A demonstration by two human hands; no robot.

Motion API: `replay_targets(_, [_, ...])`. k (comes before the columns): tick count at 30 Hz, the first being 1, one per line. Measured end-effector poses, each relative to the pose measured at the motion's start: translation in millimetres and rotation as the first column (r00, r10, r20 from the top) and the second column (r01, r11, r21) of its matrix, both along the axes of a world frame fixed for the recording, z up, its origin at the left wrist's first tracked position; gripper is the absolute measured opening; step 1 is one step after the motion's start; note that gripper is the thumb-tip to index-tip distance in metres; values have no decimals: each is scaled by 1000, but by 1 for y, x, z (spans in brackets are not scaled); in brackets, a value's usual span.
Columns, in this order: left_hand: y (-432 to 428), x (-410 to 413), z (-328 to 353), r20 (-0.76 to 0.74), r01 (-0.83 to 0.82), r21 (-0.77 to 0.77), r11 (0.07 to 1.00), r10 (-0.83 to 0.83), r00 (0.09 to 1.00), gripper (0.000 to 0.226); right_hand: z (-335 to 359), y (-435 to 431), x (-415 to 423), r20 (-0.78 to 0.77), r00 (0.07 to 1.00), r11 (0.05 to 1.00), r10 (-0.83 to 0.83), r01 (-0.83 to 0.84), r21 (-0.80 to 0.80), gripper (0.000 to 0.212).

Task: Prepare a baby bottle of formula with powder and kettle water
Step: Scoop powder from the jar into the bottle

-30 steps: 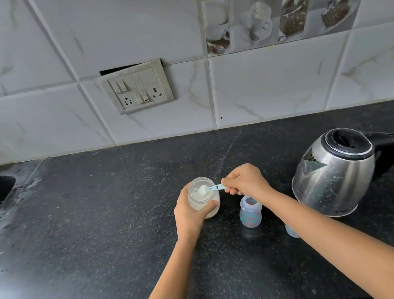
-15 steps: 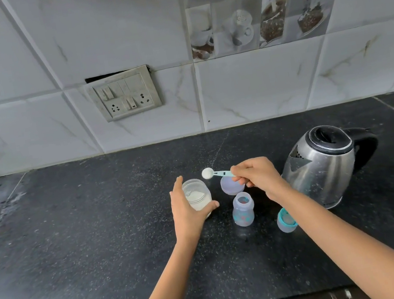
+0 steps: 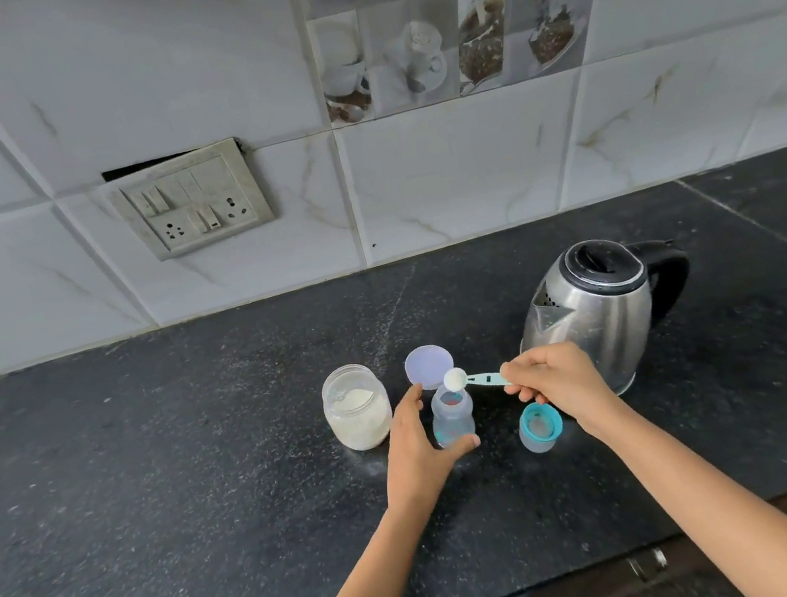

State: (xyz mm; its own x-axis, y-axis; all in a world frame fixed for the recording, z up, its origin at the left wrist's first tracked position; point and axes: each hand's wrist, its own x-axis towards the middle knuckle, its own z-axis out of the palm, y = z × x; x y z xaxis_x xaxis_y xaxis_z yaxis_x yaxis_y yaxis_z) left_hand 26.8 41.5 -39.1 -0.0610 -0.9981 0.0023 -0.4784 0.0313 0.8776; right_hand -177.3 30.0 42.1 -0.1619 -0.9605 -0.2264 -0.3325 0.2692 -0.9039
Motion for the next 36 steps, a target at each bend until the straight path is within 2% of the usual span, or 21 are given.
replay_targets(4, [-5,-9,-1,-23,-10,45,999,11,1000,91,-2,2,1,-80,997,1000,4,-5,-10,3])
replay_targets(8, [-11,-13,6,9,-21,13,1000,21,1000,55,0,-1,2,-177,983,997,48,-57,-46,2])
replay_targets(10, [-12,-13,8,13,-16,0,1000,16,1000,51,5,-2,3,-259,961,989,96,-121,-83,3])
replay_targets(12, [-13,-14,10,14,-20,-13,1000,20,1000,51,12,-3,4,-402,902,969,160,-222,-112,3])
replay_targets(14, [-15,-14,13,28,-21,-23,1000,22,999,55,21,-3,6,-584,783,926,213,-353,-136,6])
replay_targets(16, [-17,-15,16,51,-5,-35,999,7,999,58,27,-6,8,-771,592,832,235,-533,-155,12])
replay_targets(19, [-21,-16,21,74,15,-41,999,-12,997,60,28,-9,18,-951,172,646,255,-762,35,16])
replay_targets(20, [-22,-17,22,80,23,-45,999,-19,997,61,27,-9,21,-960,76,609,268,-786,107,15])
replay_targets(21, [-23,-17,24,88,31,-50,998,-26,996,62,26,-10,23,-958,36,593,285,-792,147,14])
replay_targets(22, [-23,-18,25,95,39,-55,998,-33,995,63,26,-10,22,-954,42,589,297,-794,149,16])
replay_targets(24, [-24,-17,26,92,52,-66,996,-46,995,61,24,-11,18,-948,134,613,288,-787,75,21])
replay_targets(27, [-23,-15,25,44,37,-70,997,-34,998,54,21,-6,14,-870,434,653,235,-734,-189,18])
replay_targets(28, [-22,-14,24,36,31,-72,997,-28,999,53,20,-3,15,-837,495,662,231,-711,-237,17])
replay_targets(31, [-20,-13,21,43,39,-70,997,-36,998,55,16,4,19,-783,572,733,244,-637,-238,18])
replay_targets(34, [-20,-13,19,20,39,-79,996,-38,999,50,14,6,20,-686,702,749,194,-558,-359,14])
replay_targets(36, [-21,-12,16,12,38,-75,996,-38,999,50,14,8,22,-682,703,759,200,-551,-346,14])
